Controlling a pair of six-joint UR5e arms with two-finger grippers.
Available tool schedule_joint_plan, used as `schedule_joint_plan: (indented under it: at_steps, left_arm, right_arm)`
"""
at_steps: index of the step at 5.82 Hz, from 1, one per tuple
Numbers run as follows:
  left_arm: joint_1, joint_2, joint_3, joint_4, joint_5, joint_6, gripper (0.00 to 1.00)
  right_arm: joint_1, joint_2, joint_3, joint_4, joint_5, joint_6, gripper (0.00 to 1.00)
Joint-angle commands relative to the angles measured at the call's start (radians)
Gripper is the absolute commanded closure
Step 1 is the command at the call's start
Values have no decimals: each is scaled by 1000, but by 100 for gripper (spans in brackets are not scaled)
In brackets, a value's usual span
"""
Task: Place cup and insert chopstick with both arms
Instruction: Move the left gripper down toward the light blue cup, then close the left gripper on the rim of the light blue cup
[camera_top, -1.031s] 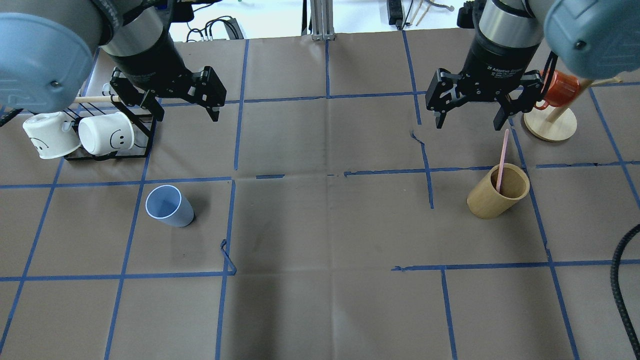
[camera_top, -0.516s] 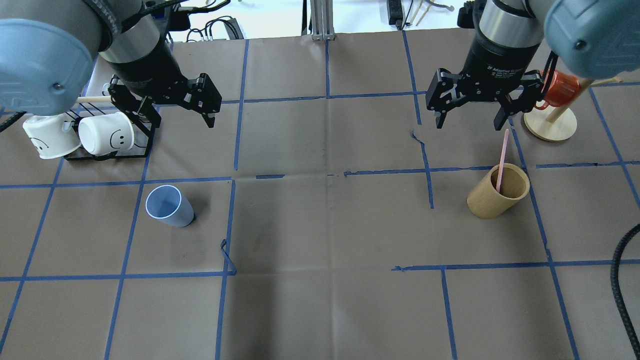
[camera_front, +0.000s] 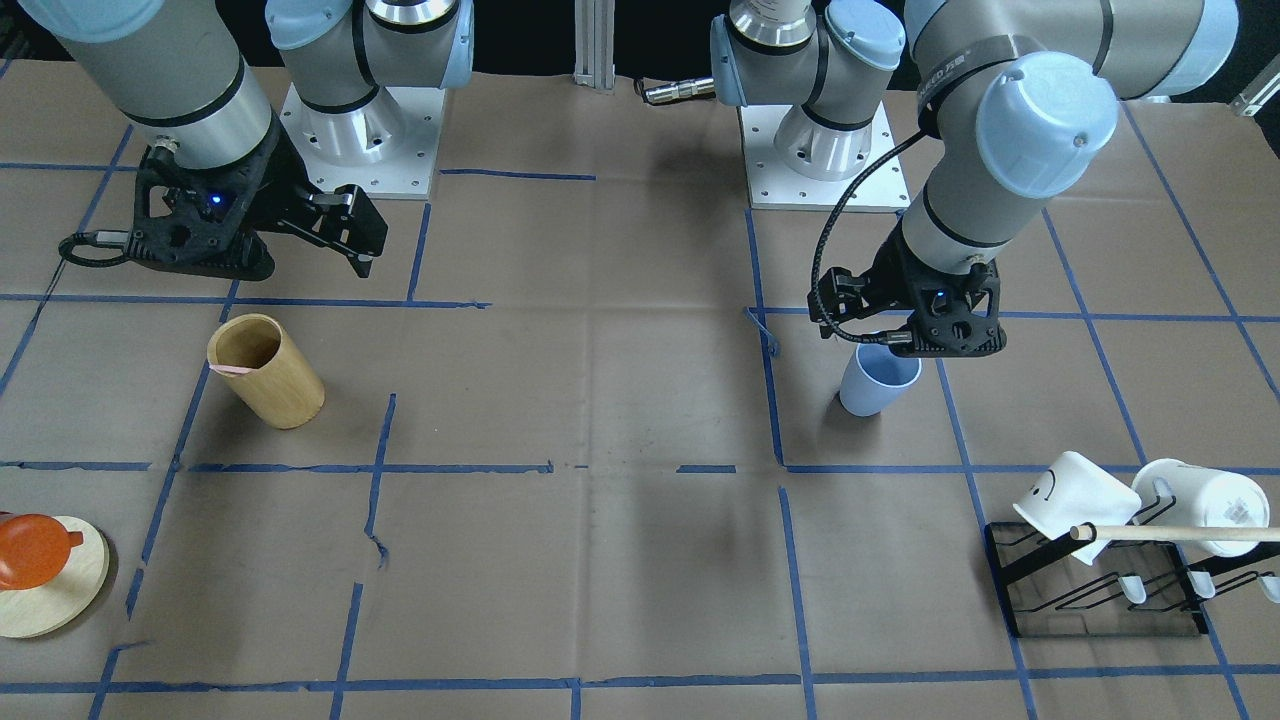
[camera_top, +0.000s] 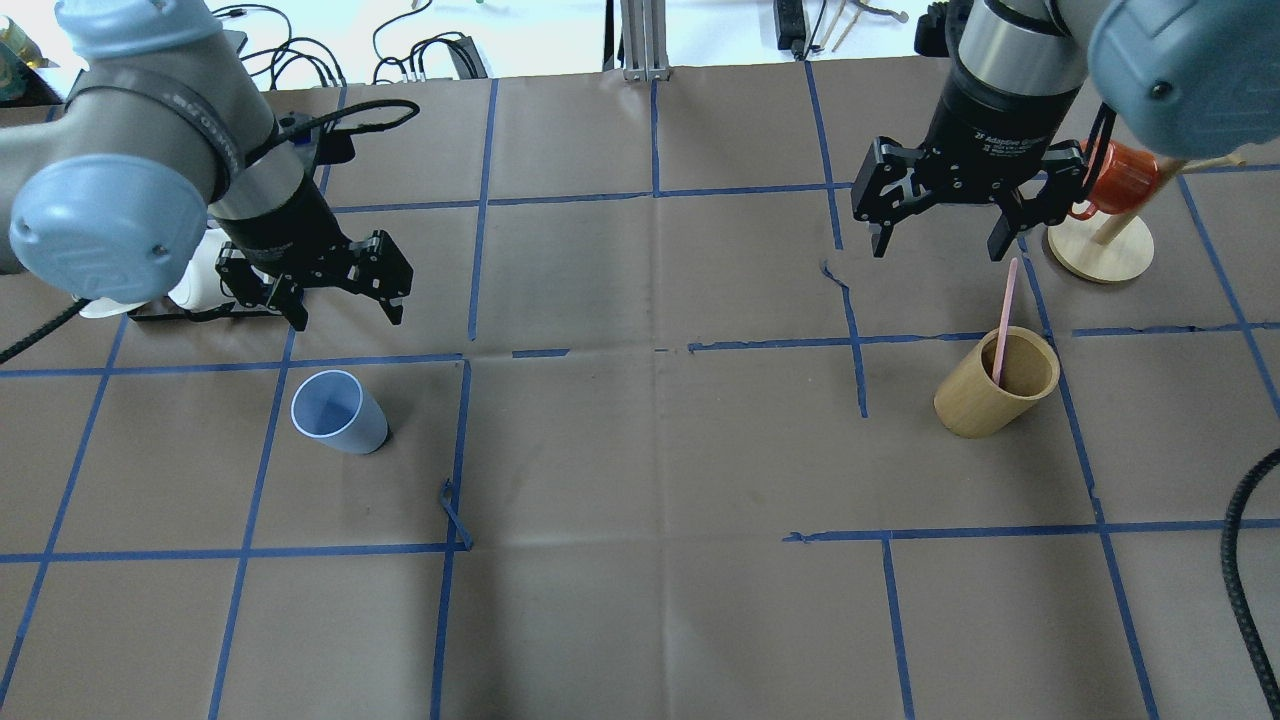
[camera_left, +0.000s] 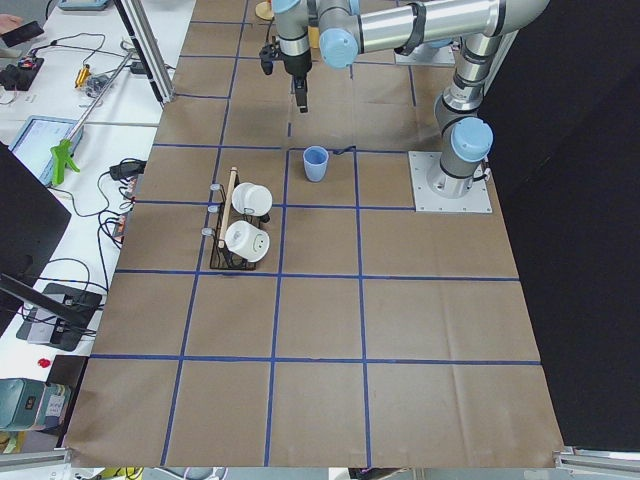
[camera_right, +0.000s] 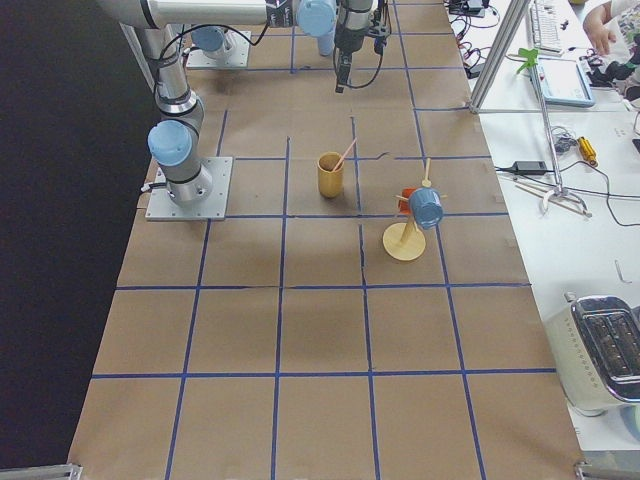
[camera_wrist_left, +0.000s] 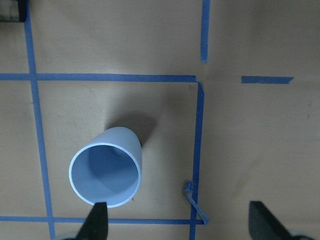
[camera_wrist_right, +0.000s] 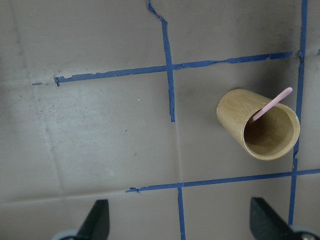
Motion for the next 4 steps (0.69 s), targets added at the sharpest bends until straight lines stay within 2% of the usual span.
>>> schedule_joint_plan:
  at_steps: [1,4]
  left_arm:
    - [11,-11,-166,181,1,36,2]
    - [43,-47,-231,185,18,50,4]
  right_arm:
    - [0,0,0,0,1,0,0]
    - [0,0,0,0,1,2,0]
